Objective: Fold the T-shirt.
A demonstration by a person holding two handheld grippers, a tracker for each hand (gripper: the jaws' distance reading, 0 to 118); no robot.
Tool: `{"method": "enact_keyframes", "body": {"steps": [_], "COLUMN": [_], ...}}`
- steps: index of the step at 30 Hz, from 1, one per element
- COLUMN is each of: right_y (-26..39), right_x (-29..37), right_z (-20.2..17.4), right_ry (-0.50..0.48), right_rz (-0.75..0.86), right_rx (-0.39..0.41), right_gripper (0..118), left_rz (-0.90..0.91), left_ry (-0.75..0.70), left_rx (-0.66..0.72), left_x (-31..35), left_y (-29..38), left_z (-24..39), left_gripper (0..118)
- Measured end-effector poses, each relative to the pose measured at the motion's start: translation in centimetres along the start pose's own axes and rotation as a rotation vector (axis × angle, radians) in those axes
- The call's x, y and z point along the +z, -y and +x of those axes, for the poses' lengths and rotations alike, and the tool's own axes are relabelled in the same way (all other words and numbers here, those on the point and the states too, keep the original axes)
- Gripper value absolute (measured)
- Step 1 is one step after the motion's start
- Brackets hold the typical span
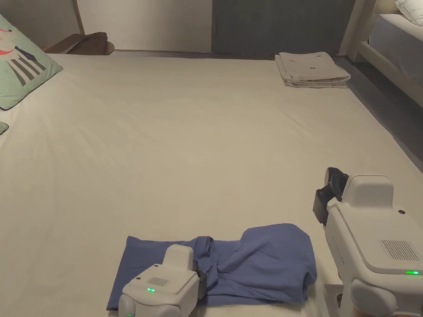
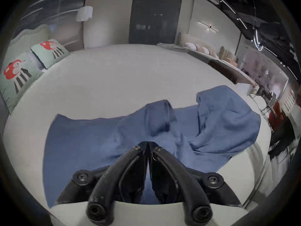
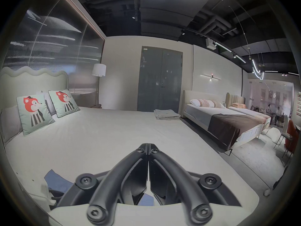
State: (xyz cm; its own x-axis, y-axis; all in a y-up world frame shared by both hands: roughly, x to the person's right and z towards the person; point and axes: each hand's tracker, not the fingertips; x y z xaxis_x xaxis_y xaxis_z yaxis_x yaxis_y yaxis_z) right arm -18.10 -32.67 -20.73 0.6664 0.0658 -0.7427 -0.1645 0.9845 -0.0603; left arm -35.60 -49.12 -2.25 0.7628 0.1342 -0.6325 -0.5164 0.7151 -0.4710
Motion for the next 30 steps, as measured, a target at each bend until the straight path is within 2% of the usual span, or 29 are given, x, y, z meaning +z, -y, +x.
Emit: {"method": "enact_keyframes", "body": {"steps": [9,12,15,22,26,27,28,30], "right_y": [0.0,-0.1,-0.4,-0.5,-0.3,-0.3,-0.2,-0.1], "right_x": [0.3,0.3,0.0,-0.5,-0.8,-0.9,-1.0,-1.1], "right_z": [1.4,1.3,0.8,-1.4,-2.6,-2.8,-3.1,-3.4], "right_ry": [0.034,0.033,0.023,-0.021,-0.044,-0.049,-0.053,-0.057], "right_rz": [0.004,0.002,0.001,0.005,-0.003,-0.006,-0.010,-0.015], "right_rx": [0.001,0.005,0.008,0.009,0.008,0.010,0.013,0.022], "right_gripper": [0,0,0,0,0,0,0,0], "left_rz": [0.009,0.002,0.003,-0.060,-0.105,-0.110,-0.125,-0.171], "left_ry": [0.018,0.074,0.197,0.397,0.403,0.386,0.380,0.402], "left_rx": [-0.018,0.045,0.232,0.494,0.509,0.519,0.521,0.552], "left_x": [-1.8,-0.2,2.2,7.5,7.6,8.1,7.8,7.5], "left_y": [-0.7,-1.4,-3.3,-5.3,-4.2,-4.0,-3.8,-3.2], "left_z": [2.2,1.0,-2.8,-15.5,-20.8,-20.5,-21.3,-21.5], "left_gripper": [0,0,0,0,1,6,27,77]}}
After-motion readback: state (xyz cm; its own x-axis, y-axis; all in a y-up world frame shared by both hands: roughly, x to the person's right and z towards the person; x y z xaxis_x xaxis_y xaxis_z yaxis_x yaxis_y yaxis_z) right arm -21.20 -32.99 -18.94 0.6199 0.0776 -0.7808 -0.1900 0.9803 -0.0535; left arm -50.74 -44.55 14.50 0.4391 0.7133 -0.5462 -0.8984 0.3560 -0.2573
